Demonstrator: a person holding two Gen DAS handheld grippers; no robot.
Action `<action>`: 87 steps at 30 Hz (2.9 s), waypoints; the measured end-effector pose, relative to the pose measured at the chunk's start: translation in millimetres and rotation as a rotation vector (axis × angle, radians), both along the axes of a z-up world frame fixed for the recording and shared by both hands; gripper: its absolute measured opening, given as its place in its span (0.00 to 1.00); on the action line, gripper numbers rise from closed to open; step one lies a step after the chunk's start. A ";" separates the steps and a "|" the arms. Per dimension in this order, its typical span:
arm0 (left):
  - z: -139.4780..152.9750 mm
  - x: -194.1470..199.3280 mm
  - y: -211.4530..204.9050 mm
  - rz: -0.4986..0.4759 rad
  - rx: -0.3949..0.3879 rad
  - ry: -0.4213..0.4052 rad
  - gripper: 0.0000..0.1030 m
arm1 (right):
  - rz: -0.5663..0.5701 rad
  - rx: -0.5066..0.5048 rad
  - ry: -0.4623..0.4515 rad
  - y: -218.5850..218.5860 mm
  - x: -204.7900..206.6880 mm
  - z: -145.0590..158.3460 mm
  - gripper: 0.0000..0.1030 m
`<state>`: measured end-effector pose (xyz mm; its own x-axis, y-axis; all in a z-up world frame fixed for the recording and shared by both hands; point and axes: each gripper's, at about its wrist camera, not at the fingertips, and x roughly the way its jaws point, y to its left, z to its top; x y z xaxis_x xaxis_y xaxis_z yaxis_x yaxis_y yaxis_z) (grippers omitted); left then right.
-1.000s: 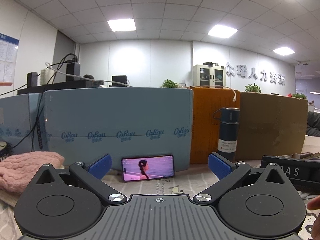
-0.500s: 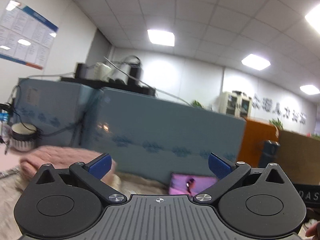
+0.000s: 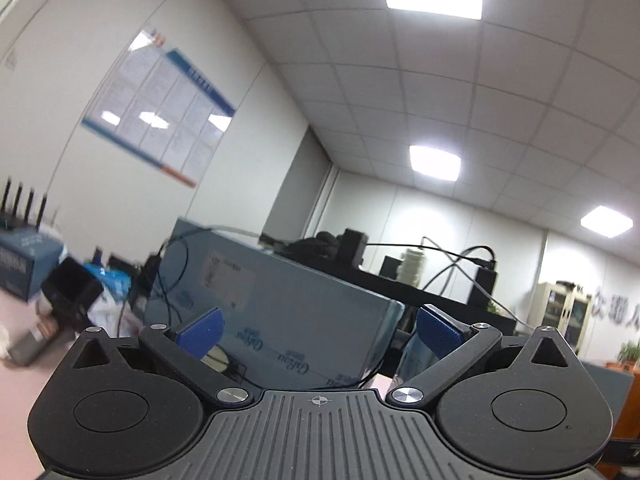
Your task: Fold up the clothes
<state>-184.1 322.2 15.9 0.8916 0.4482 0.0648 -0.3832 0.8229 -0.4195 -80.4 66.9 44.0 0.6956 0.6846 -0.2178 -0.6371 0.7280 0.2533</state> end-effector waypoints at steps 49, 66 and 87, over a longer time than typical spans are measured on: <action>-76.7 52.9 -27.8 -0.899 -0.089 0.017 0.37 | 0.175 0.211 0.300 -19.5 29.7 -51.3 0.33; -93.6 67.8 -218.3 -1.067 0.110 0.492 0.59 | -0.175 -0.003 0.494 -209.4 2.4 -109.2 0.70; -99.9 112.6 -112.9 -0.761 -0.311 0.374 0.89 | 0.046 -0.289 0.128 -73.9 -66.3 -77.0 0.94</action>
<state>-71.5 209.3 -84.0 0.8926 -0.3227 -0.3149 0.0623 0.7799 -0.6228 -146.7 -7.0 -33.0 0.6198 0.6119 -0.4913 -0.6473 0.7526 0.1207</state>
